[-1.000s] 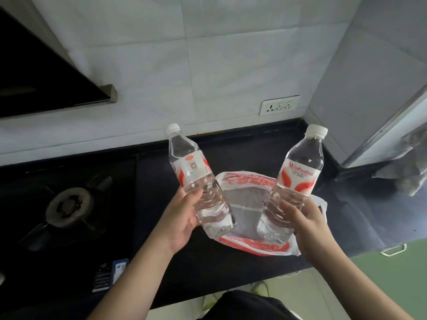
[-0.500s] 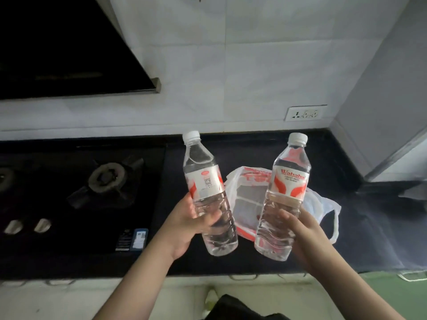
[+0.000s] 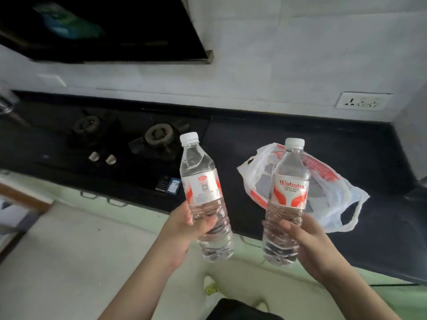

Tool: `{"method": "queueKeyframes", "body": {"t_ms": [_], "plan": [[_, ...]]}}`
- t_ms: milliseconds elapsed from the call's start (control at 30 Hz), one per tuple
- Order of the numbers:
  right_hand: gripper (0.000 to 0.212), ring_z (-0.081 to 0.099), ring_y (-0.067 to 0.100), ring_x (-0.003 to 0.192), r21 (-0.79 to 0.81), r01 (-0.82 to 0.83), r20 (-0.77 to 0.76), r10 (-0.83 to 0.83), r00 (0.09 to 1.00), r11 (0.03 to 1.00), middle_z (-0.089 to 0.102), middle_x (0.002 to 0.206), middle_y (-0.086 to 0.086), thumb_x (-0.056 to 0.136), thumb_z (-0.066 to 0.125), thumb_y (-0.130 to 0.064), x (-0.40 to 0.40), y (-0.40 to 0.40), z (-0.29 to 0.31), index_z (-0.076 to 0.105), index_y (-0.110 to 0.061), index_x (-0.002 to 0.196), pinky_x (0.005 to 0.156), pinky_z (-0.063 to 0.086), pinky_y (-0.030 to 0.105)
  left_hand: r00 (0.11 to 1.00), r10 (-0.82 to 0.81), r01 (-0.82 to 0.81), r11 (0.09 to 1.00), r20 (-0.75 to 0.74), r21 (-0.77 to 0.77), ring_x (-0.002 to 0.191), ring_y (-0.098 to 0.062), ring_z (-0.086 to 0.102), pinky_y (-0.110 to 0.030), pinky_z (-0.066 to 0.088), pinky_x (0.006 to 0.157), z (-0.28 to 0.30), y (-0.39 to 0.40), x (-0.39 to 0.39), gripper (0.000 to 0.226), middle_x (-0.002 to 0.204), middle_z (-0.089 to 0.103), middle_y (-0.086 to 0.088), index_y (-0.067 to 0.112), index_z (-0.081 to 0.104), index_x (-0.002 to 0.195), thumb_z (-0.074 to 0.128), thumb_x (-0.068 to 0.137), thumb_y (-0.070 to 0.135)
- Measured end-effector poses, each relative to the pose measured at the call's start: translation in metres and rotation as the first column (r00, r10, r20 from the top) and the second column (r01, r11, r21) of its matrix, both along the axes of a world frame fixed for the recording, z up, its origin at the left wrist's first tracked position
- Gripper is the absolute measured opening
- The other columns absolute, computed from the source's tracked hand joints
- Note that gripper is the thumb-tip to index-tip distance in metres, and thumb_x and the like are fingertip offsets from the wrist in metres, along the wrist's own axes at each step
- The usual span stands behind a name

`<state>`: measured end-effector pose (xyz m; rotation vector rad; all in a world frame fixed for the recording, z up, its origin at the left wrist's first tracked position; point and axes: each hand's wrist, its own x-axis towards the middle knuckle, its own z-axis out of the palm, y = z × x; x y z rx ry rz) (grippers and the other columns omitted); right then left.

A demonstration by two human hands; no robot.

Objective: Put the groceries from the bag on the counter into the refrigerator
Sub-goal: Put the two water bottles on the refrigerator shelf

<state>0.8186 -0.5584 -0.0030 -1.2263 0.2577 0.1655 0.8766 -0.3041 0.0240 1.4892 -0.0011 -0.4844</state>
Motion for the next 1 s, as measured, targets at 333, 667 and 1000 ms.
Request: {"method": "queueKeyframes", "body": {"t_ms": [333, 667, 1000], "plan": [[0.066, 0.061, 0.042, 0.101, -0.014, -0.307, 0.085, 0.307, 0.948, 0.952, 0.062, 0.109, 0.027, 0.062, 0.083, -0.05, 0.003, 0.091, 0.015, 0.065, -0.013, 0.113, 0.091, 0.049, 0.051, 0.946, 0.31, -0.313, 0.949, 0.093, 0.022, 0.103, -0.035, 0.067, -0.038, 0.056, 0.086, 0.008, 0.096, -0.084, 0.04, 0.11, 0.07, -0.019, 0.02, 0.072, 0.106, 0.075, 0.069, 0.034], [0.053, 0.067, 0.029, 0.101, -0.173, -0.591, 0.072, 0.608, 0.791, 0.788, 0.071, 0.108, 0.011, 0.069, 0.078, -0.033, -0.04, 0.264, 0.015, 0.062, -0.016, 0.117, 0.083, 0.053, 0.036, 0.777, 0.618, -0.629, 0.754, 0.121, 0.19, 0.096, -0.026, 0.071, -0.042, 0.056, 0.083, -0.002, 0.247, -0.215, 0.057, 0.101, 0.075, -0.007, 0.015, 0.065, 0.113, 0.083, 0.061, 0.032], [0.042, 0.068, 0.007, 0.095, -0.421, -0.644, 0.091, 0.737, 0.67, 0.638, 0.073, 0.102, -0.011, 0.072, 0.082, -0.018, -0.097, 0.427, 0.019, 0.064, -0.025, 0.109, 0.087, 0.05, 0.036, 0.516, 0.822, -0.845, 0.442, 0.24, 0.3, 0.097, -0.013, 0.071, -0.043, 0.055, 0.089, 0.001, 0.368, -0.347, 0.048, 0.105, 0.074, 0.007, 0.037, 0.065, 0.109, 0.081, 0.067, 0.024]]}}
